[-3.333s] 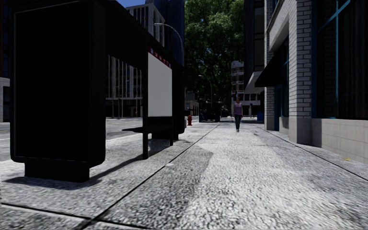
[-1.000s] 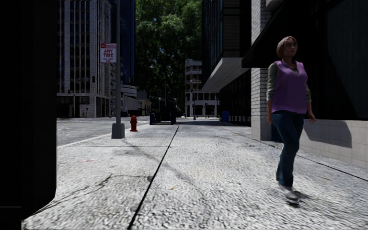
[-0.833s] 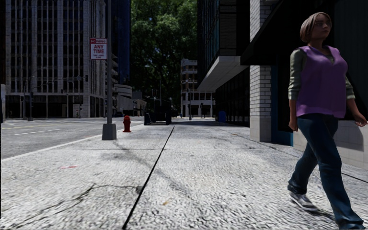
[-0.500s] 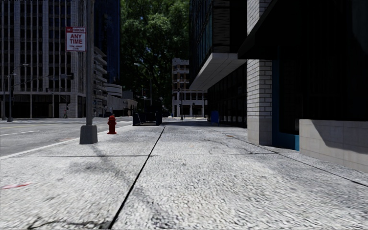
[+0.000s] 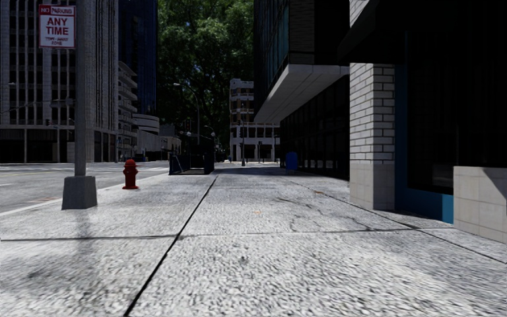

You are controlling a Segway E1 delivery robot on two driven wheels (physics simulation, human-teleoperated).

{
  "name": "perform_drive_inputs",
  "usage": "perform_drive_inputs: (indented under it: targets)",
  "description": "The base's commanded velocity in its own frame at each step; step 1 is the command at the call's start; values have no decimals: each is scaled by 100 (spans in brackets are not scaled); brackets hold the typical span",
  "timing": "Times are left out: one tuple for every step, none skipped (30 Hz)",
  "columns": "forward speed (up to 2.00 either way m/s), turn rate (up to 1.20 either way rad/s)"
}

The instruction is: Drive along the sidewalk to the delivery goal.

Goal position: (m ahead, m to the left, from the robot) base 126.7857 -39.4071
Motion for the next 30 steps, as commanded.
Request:
perform_drive_inputs:
  targets:
    - [196,0]
    - [196,0]
    - [196,0]
    - [196,0]
    - [196,0]
    - [196,0]
    - [196,0]
    - [196,0]
    - [196,0]
    - [196,0]
    - [196,0]
    - [196,0]
    - [196,0]
    - [196,0]
    - [196,0]
    - [196,0]
    - [196,0]
    - [196,0]
    - [196,0]
    - [196,0]
    - [196,0]
    - [196,0]
    - [196,0]
    - [196,0]
    - [196,0]
    - [196,0]
    - [196,0]
    - [196,0]
    - [196,0]
    - [196,0]
